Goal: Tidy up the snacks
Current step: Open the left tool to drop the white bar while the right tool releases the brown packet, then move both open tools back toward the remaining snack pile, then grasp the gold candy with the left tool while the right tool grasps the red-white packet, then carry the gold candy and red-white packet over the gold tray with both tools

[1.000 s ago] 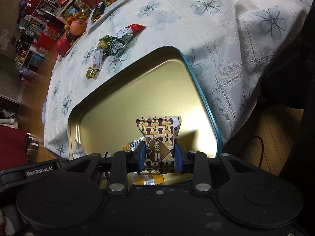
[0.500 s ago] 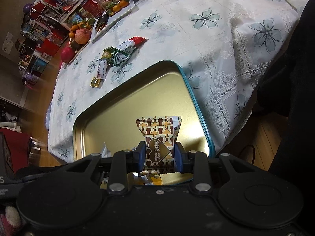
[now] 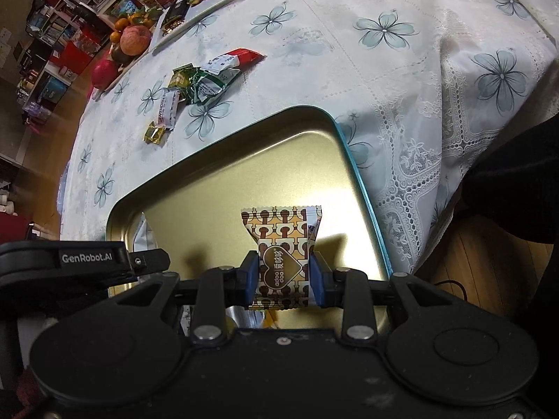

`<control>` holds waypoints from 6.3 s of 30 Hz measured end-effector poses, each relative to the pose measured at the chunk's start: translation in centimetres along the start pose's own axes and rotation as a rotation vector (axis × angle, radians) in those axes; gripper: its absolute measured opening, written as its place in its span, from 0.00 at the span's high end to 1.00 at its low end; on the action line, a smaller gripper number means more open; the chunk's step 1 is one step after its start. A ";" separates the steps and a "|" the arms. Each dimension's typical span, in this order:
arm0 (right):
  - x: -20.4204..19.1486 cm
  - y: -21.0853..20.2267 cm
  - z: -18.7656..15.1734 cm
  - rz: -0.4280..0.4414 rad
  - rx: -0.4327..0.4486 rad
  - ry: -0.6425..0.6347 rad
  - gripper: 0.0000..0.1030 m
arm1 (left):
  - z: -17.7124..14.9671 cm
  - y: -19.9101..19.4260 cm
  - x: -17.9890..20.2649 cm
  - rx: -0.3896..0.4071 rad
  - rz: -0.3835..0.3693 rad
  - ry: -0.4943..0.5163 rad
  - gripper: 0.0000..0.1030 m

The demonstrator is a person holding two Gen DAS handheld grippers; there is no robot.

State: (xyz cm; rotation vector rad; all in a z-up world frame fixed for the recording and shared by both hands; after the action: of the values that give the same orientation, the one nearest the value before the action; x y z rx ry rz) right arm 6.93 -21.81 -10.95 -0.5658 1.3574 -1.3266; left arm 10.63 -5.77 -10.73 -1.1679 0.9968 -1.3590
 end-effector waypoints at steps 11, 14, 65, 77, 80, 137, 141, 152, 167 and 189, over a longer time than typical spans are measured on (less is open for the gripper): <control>0.4 0.6 0.6 -0.028 0.001 0.039 0.68 | 0.2 0.2 -0.5 -0.017 -0.029 -0.039 0.69; 0.1 0.5 0.9 -0.019 0.008 0.044 0.66 | 0.0 0.3 -0.7 -0.021 -0.022 -0.038 0.69; -5.6 2.4 12.7 -0.068 -0.160 -0.212 0.59 | 11.1 -0.5 -3.8 -0.060 0.088 0.110 0.64; -6.8 9.1 19.5 -0.076 -0.180 -0.126 0.59 | 17.9 3.3 -6.2 -0.018 0.050 -0.031 0.64; -6.9 10.3 20.7 -0.077 -0.182 -0.117 0.59 | 18.7 4.6 -6.3 -0.035 -0.008 -0.065 0.64; -8.4 17.3 29.2 -0.092 0.019 -0.007 0.45 | 19.8 5.8 -7.0 -0.039 -0.064 -0.132 0.76; -9.1 18.0 29.4 -0.183 0.066 -0.109 0.45 | 19.7 5.7 -6.7 -0.039 -0.094 -0.129 0.75; -9.7 17.5 28.6 -0.238 0.077 -0.237 0.74 | 19.6 6.4 -5.5 -0.060 -0.129 -0.122 0.74; -8.3 16.9 29.0 -0.191 0.037 -0.135 0.49 | 19.7 8.2 -4.9 -0.064 -0.032 -0.104 0.65; -8.0 14.9 28.5 -0.167 0.042 -0.171 0.65 | 19.2 6.7 -6.4 -0.097 -0.110 -0.143 0.78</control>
State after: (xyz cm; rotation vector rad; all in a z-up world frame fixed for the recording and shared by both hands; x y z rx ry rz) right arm 39.77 -21.68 -15.00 -0.7592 1.1603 -1.4036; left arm 30.60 0.50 -14.55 -1.3905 0.9157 -1.3046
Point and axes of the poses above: each gripper's, at about its wrist camera, not at the fingertips, and y roughly the way its jaws point, x to its right, z to its top, the point moved 9 cm from there along y, roughly the way its jaws point, and after that the axes turned 2 degrees about -y, right-handed, at the moved point
